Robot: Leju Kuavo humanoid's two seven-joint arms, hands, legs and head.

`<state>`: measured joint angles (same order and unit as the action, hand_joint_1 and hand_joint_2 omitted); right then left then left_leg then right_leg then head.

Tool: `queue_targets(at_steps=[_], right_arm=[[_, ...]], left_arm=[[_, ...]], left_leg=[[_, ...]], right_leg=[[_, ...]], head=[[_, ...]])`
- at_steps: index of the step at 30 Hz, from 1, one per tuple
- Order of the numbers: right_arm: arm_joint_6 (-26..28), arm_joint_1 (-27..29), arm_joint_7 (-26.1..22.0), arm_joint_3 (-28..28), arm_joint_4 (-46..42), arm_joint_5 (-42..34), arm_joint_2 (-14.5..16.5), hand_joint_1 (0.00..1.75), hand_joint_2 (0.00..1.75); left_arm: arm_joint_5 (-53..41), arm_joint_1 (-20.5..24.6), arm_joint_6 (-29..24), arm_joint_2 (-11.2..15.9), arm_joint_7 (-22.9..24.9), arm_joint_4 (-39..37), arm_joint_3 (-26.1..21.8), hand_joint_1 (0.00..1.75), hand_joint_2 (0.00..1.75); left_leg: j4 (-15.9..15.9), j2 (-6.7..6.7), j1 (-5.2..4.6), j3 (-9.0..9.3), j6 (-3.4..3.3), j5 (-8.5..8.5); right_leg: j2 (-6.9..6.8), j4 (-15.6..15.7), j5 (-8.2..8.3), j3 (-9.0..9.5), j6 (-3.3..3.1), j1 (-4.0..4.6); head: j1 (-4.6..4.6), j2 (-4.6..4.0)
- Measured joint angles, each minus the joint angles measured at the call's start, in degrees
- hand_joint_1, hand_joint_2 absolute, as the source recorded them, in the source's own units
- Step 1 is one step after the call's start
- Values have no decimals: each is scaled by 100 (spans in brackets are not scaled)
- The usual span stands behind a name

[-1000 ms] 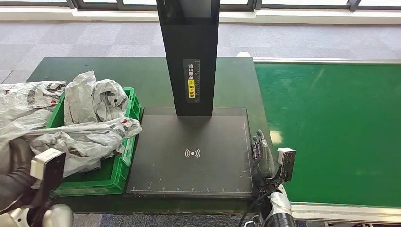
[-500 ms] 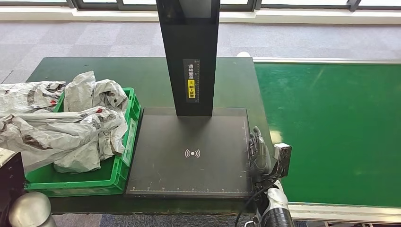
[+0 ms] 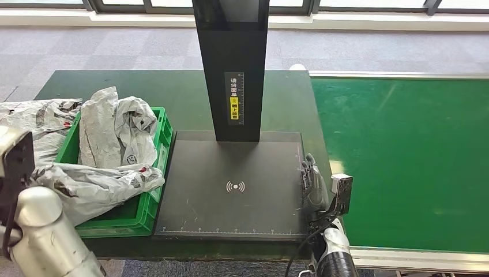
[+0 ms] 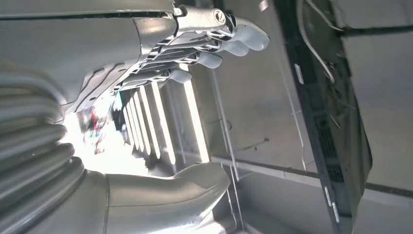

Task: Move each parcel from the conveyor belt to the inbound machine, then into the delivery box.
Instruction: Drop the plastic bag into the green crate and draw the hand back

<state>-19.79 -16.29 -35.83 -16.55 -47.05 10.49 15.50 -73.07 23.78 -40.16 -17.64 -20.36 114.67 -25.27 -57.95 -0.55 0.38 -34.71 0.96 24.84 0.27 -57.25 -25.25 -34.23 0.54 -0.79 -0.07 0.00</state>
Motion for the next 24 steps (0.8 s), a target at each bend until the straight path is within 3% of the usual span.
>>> queue_targets(at_steps=[2,6,10,18,24], right_arm=[[-11,-31,-42,0,65,28,1,0,0],[-32,-80,-87,-8,158,66,4,0,0],[-64,-102,-91,-25,185,78,4,0,0],[-183,-103,-112,-111,198,103,4,0,0],[-210,-104,-111,-157,198,155,5,0,0]], left_arm=[[-575,574,1,88,381,-605,-165,0,175],[-1419,1546,6,560,1867,-2043,-185,0,175],[-1433,2175,12,991,2425,-3283,-36,0,0],[-1436,3082,709,1490,3362,-5934,718,0,0],[-1436,3346,661,1642,3363,-6965,992,0,0]], left_leg=[[0,0,0,0,4,-7],[0,4,1,1,10,-16],[0,9,2,0,13,-18],[-1,4,1,-3,10,-20],[-2,14,-1,-3,10,-19]], right_leg=[[1,-2,7,-2,-3,0],[10,-8,16,-8,-12,1],[14,-10,20,-12,-16,3],[14,-7,25,-9,-10,0],[26,-6,26,-12,-8,0]], head=[[0,0],[1,0],[0,0],[1,0],[0,0]])
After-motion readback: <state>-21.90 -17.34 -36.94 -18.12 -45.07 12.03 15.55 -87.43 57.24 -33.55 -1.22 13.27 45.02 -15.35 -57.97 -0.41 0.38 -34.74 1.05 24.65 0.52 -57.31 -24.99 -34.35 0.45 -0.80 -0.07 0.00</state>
